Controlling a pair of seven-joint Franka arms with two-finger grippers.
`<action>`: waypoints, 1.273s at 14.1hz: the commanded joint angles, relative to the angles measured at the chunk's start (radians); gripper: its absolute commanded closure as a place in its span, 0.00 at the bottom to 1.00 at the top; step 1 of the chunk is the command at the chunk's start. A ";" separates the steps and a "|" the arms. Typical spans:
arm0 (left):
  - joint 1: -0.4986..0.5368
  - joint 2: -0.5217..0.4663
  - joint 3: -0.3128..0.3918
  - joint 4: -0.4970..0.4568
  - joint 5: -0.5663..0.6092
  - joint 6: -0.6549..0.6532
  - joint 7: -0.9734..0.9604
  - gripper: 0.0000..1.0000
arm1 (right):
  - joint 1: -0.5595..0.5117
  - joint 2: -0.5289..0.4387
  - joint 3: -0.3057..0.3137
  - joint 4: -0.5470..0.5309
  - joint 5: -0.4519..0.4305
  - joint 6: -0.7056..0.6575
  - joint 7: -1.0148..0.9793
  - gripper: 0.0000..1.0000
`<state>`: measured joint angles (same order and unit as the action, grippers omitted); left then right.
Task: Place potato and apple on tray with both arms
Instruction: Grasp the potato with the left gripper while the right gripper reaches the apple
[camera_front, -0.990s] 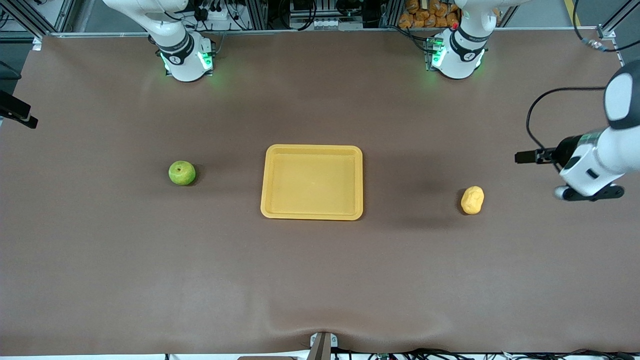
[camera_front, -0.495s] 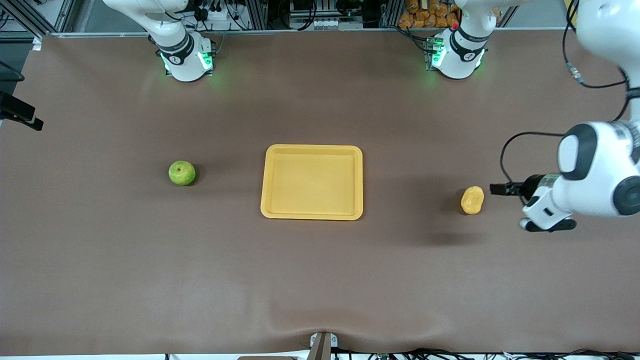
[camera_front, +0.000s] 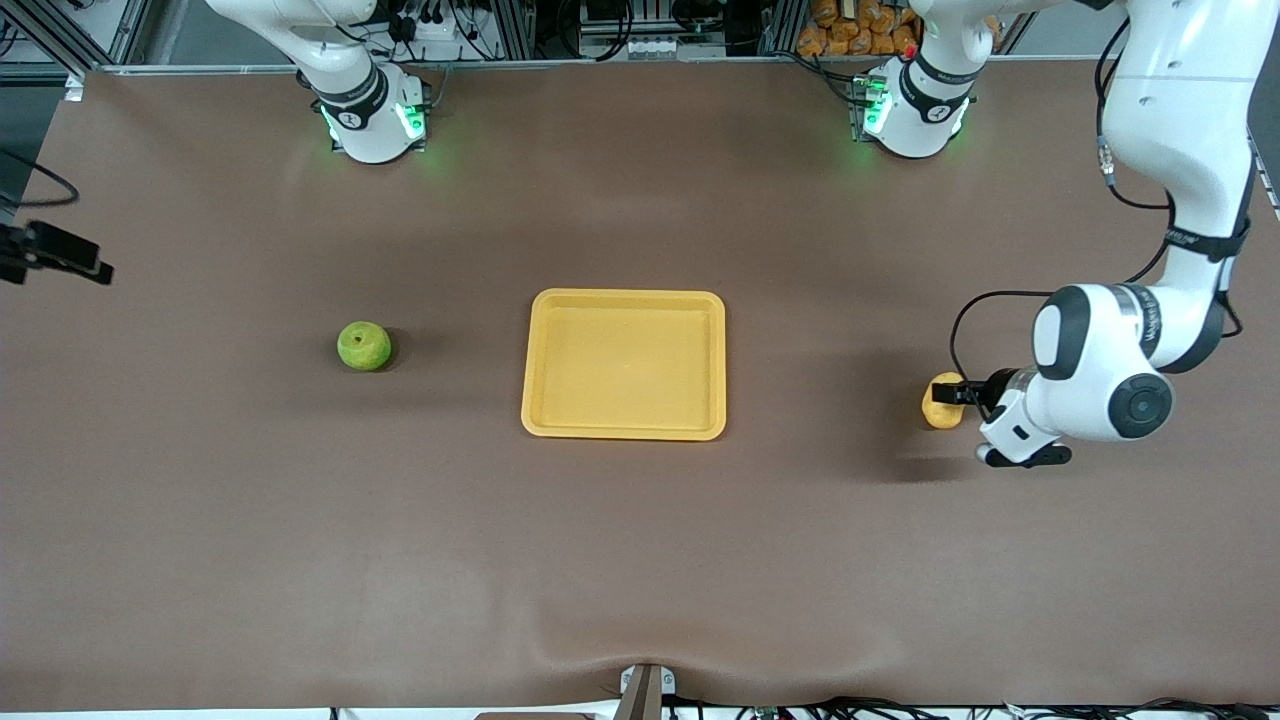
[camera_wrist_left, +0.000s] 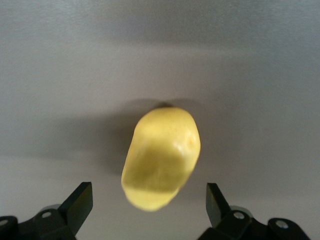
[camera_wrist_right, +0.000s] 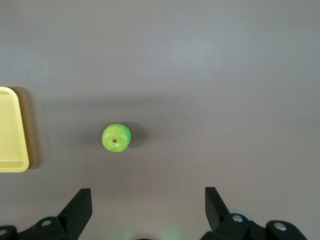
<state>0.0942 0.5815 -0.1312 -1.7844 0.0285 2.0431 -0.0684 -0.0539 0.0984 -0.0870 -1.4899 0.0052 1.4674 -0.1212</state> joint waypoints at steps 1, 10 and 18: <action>-0.007 0.021 -0.001 -0.001 0.027 0.023 -0.010 0.00 | 0.005 0.001 0.003 0.019 -0.016 -0.013 -0.014 0.00; -0.014 -0.006 -0.014 0.008 0.057 0.060 -0.021 0.95 | 0.002 0.090 0.003 0.011 -0.014 -0.004 -0.043 0.00; -0.236 -0.140 -0.116 0.033 0.056 -0.072 -0.388 0.94 | 0.019 0.178 0.003 -0.051 0.018 0.086 -0.032 0.00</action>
<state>-0.0914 0.4475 -0.2342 -1.7509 0.0627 1.9838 -0.3683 -0.0463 0.2780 -0.0822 -1.5091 0.0143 1.5191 -0.1499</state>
